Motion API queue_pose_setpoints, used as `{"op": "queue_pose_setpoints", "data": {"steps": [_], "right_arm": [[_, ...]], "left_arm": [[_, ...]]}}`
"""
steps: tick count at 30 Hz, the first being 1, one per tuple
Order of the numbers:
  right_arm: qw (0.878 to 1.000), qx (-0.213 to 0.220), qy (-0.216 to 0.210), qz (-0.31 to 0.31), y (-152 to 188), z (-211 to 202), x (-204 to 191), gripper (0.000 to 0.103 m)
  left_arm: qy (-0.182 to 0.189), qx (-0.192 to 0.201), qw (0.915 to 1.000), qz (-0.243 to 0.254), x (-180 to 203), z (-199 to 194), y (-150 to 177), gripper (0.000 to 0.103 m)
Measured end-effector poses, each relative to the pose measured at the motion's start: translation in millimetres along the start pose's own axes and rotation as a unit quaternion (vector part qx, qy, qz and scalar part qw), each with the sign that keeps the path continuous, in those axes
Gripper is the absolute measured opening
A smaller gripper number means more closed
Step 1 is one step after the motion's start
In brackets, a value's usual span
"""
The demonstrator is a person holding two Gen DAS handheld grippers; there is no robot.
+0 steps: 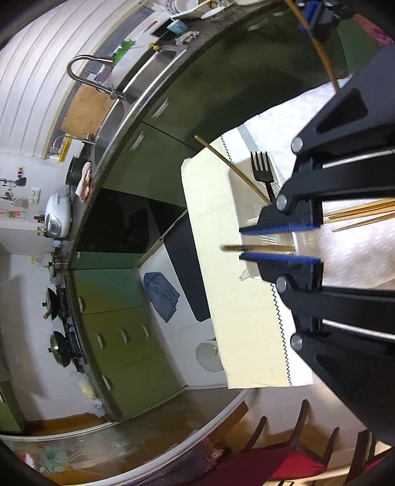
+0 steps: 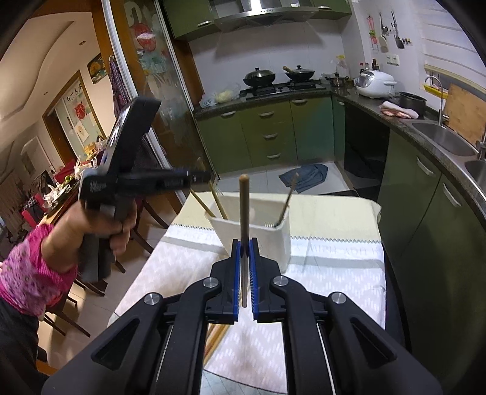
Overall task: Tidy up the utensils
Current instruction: 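Carry both chopsticks over the holder and open both grippers to drop them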
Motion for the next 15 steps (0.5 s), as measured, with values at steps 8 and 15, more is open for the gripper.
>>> {"op": "queue_pose_setpoints", "data": {"steps": [8,15], "right_arm": [[0.997,0.072,-0.004,0.006,-71,10,-12,0.006],[0.995,0.084,0.043,0.007,-100,65,0,0.006]], "left_arm": [[0.022,0.039,0.9990,-0.002,-4,-62,17,0.039],[0.027,0.013,0.9996,0.003,-13,-86,59,0.039]]}}
Point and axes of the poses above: each gripper's, at about its wrist camera, not at the fingertips, and z roughly the way its jaws point, x to its right, y to its underside, the point moved 8 cm from there along z, roughly the way its jaws point, and after that the axes turned 11 degrees about x, right-handed, at the moved point
